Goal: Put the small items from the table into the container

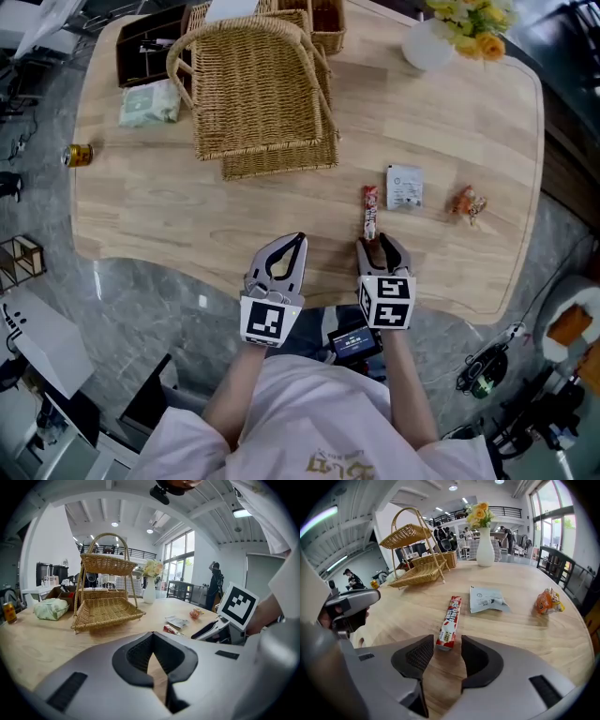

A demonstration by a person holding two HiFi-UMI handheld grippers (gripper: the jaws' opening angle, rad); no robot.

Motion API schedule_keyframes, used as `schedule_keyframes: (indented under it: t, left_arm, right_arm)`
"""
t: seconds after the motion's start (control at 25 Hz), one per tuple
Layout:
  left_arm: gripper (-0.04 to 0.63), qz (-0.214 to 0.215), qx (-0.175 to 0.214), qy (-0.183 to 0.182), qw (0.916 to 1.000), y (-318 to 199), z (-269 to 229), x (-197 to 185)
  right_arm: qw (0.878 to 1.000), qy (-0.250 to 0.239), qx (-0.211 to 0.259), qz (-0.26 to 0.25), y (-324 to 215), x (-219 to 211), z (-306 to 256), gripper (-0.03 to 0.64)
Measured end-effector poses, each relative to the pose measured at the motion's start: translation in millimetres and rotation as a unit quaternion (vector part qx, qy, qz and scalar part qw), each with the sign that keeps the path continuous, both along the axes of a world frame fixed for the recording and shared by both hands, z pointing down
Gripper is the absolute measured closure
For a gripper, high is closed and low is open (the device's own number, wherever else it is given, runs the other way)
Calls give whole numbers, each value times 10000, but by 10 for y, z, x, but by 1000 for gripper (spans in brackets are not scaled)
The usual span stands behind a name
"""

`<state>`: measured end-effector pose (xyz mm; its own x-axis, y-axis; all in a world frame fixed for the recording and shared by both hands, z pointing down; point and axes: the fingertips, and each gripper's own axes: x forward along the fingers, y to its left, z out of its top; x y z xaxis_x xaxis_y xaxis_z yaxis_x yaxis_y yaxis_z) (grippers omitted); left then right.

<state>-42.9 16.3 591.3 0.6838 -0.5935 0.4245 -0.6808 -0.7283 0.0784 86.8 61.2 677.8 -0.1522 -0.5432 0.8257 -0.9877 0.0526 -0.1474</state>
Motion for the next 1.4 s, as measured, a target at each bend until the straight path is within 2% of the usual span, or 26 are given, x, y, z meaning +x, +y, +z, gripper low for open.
schedule_keyframes:
  t: [0.08, 0.12, 0.2, 0.6, 0.8, 0.96, 1.08, 1.32, 1.4]
  left_arm:
    - [592, 63, 80, -9, 9999, -10, 5, -20]
    - [592, 83, 110, -15, 9999, -17, 7, -31]
    - [592, 80, 119, -18, 9999, -30, 7, -52]
    - [592, 62, 233, 50, 9997, -130, -104, -74]
    - [592, -98, 204, 131, 9997, -193, -263, -70]
    - [592, -14, 482, 142, 9987, -227, -394, -102]
    - [592, -165, 455, 189, 9987, -255, -501, -142]
    - [592, -233, 777, 256, 9964, -336, -739, -257]
    - [592, -388, 719, 317, 9962, -364, -844, -313]
  right_arm:
    - [9997, 257, 3, -9, -7, 45, 7, 443]
    - [9995, 314, -1, -27, -8, 63, 9, 494]
    - [9997, 246, -18, -53, -5, 81, 10, 500]
    - [9998, -60, 170, -66, -6, 33, -172, 503]
    - [9971, -434, 631, 32, -88, -17, -427, 505]
    - [9959, -459, 780, 13, -118, -44, -623, 505]
    - [9949, -491, 881, 12, -130, -59, -765, 505]
    - [9909, -598, 1204, -116, -204, -161, -1167, 505]
    - [9889, -607, 1346, -173, -255, -204, -1329, 505]
